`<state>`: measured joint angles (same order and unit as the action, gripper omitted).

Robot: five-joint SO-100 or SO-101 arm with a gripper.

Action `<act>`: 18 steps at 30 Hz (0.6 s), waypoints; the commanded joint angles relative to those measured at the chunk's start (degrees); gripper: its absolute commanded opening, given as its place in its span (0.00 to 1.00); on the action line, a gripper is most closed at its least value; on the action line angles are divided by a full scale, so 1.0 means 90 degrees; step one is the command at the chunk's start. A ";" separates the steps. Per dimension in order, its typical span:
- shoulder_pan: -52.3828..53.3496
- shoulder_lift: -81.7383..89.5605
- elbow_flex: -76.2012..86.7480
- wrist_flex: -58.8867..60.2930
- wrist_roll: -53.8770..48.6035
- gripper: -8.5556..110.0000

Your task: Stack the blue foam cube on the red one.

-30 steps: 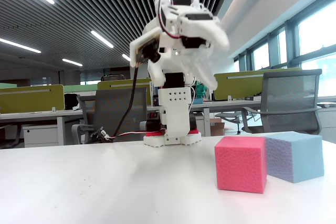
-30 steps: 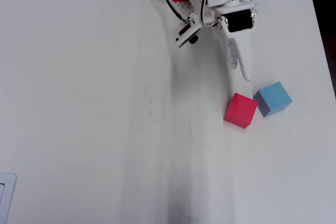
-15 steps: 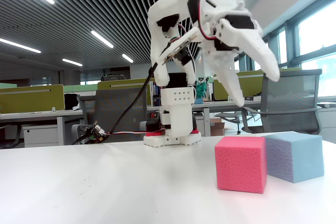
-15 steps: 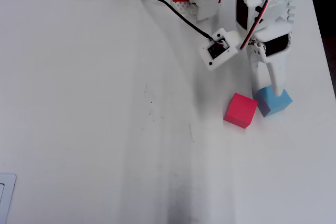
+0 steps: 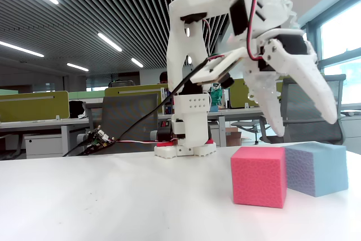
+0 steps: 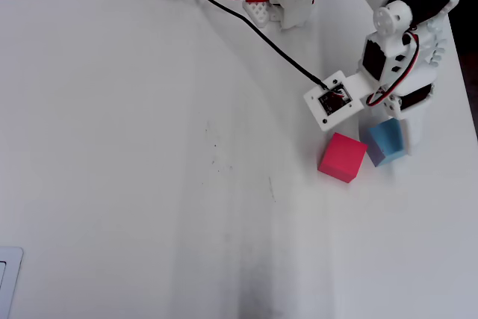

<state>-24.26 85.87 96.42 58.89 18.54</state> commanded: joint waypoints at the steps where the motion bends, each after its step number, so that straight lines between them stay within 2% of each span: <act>1: -0.0068 -0.0068 -0.0352 -0.0059 -0.0010 0.37; 18: -0.0127 -0.0947 -0.0752 -0.0527 0.0049 0.31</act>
<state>-24.79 76.73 92.81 54.93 18.54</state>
